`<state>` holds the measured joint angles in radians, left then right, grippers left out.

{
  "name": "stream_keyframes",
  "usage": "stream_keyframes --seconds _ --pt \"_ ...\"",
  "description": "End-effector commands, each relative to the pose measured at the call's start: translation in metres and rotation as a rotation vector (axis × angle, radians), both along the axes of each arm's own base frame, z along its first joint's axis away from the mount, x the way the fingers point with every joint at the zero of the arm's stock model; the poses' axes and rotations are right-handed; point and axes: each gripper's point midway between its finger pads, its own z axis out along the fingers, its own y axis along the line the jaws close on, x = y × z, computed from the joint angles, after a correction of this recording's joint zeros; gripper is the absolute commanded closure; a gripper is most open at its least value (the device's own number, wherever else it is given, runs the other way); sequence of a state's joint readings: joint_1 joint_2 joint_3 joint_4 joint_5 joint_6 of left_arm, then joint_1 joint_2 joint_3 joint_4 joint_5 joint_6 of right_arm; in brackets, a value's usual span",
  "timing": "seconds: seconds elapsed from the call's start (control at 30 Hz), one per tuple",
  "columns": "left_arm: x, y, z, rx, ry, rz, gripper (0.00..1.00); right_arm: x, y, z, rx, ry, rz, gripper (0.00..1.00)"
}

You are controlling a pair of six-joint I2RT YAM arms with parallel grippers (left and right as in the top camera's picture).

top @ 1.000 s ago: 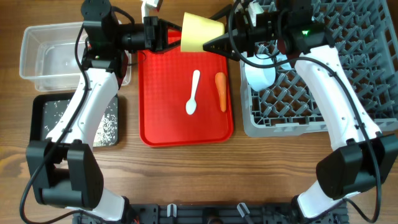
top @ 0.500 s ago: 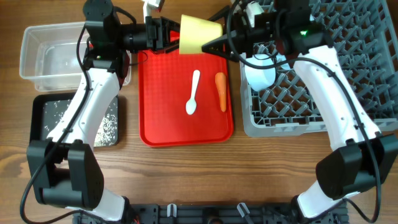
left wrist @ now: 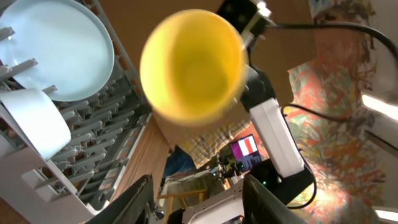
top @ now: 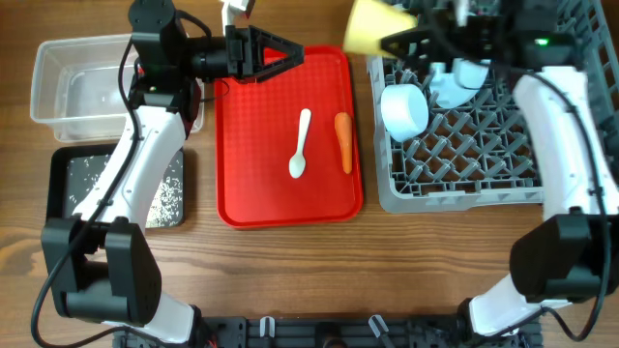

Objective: Sort waste into correct bins and load items into the dishwasher rack
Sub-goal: 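Grasp the yellow cup with the right gripper and release the left gripper, then carry the yellow cup with the right gripper and set it in the rack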

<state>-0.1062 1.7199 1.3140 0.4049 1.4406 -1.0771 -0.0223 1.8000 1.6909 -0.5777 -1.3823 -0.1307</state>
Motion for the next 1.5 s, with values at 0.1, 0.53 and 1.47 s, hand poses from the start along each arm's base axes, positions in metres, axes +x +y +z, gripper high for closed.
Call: stream_keyframes --seconds 0.1,0.53,1.47 --pt "-0.004 0.003 0.010 0.002 -0.168 -0.001 0.51 0.011 -0.065 -0.021 -0.121 0.178 -0.277 0.46" --pt "0.014 0.006 -0.018 0.082 -0.301 0.105 0.48 -0.072 -0.115 -0.047 -0.610 0.495 -0.727 0.46" --pt "0.036 0.096 -0.182 0.855 0.191 0.615 0.24 -0.122 -0.093 -0.176 -1.059 0.904 -0.657 0.46"
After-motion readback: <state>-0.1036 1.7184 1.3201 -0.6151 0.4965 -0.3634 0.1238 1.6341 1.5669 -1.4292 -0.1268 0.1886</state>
